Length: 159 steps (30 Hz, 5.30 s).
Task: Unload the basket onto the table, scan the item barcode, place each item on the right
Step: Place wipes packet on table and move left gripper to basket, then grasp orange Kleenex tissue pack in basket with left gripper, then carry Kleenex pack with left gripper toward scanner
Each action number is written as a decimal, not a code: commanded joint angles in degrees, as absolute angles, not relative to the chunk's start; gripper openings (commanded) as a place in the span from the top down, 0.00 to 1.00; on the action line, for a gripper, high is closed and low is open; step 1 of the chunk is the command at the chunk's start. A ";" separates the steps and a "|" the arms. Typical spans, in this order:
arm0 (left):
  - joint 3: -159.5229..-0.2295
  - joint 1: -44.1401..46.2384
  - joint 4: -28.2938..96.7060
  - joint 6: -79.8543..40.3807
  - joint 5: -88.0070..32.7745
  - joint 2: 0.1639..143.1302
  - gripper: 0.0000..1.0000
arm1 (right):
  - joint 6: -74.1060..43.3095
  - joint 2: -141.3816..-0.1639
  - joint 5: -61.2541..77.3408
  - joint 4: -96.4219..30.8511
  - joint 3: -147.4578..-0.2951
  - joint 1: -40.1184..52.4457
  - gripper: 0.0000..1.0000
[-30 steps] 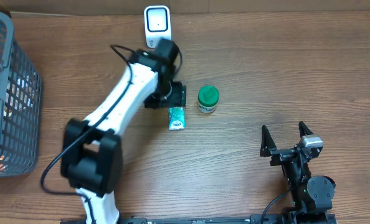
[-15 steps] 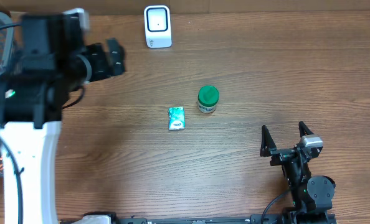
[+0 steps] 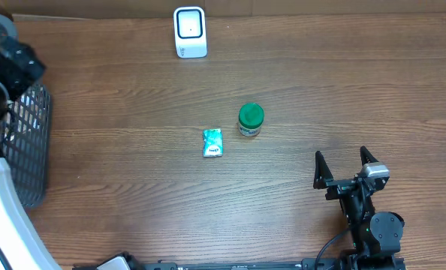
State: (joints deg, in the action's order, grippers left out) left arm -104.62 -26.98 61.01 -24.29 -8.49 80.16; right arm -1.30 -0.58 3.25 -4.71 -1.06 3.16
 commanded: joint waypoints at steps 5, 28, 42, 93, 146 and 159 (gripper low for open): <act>-105.49 -39.00 61.93 -27.49 -8.34 85.36 0.00 | -1.54 -0.16 3.55 -4.45 -0.45 3.53 0.00; -86.26 -52.58 58.30 -27.07 7.90 100.99 0.16 | -1.54 -0.16 3.55 -4.45 -0.45 3.53 0.00; -81.47 -53.34 53.98 -26.81 9.65 105.34 0.23 | -1.54 -0.16 3.55 -4.45 -0.45 3.53 0.00; -115.13 -48.18 63.20 -27.09 -24.93 100.42 0.96 | -1.54 -0.16 3.55 -4.45 -0.45 3.53 0.00; -86.61 22.26 64.42 -19.18 -4.08 103.83 0.96 | -1.54 -0.16 3.55 -4.45 -0.45 3.53 0.00; -76.86 32.67 49.91 -20.88 -3.84 103.83 0.96 | -1.54 -0.16 3.55 -4.45 -0.45 3.53 0.00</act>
State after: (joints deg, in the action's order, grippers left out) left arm -78.61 31.68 52.99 -20.60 -4.21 103.31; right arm -1.32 -0.58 3.60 -4.71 -1.06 3.16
